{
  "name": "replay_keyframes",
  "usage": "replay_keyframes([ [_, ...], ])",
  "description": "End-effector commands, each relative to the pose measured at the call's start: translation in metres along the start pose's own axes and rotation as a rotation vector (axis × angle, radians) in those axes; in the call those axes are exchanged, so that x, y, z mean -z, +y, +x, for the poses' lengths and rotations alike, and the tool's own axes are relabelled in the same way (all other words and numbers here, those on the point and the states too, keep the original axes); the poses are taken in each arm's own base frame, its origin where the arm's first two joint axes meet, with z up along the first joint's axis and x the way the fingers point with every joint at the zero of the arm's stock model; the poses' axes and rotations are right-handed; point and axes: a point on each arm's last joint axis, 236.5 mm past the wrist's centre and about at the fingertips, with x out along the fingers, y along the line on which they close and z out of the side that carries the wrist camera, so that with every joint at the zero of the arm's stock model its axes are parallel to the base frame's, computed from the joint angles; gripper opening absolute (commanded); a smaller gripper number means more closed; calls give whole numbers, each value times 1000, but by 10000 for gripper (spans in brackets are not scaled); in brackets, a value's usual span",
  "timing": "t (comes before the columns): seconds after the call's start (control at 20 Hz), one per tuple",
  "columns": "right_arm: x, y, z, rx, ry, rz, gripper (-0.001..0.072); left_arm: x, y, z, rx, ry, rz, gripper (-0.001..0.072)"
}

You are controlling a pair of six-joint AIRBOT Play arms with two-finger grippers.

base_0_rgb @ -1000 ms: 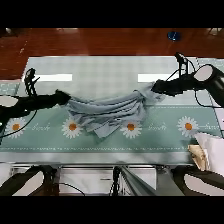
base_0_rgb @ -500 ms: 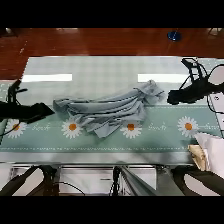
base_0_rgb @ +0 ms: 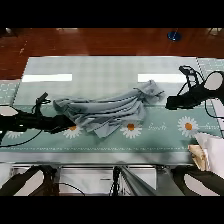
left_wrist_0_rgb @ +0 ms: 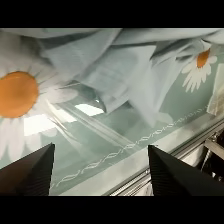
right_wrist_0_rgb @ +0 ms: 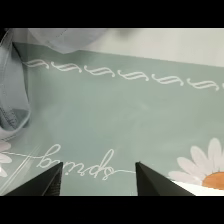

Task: Fold the shirts.

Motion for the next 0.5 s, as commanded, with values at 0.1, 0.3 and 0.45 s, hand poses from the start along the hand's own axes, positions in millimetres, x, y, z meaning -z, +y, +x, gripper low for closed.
replay_keyframes([
  [0.1, 2, 0, 2, -2, 4, 1, 535, 21, -6, 48, -3, 140, 7, 671],
  [0.3, 4, 1, 2, -5, 14, 2, 535, 20, 7, 76, -65, 152, -21, 671],
  [0.45, 7, 6, 2, -27, 24, 9, 534, 4, 16, 81, -103, 84, -35, 663],
])
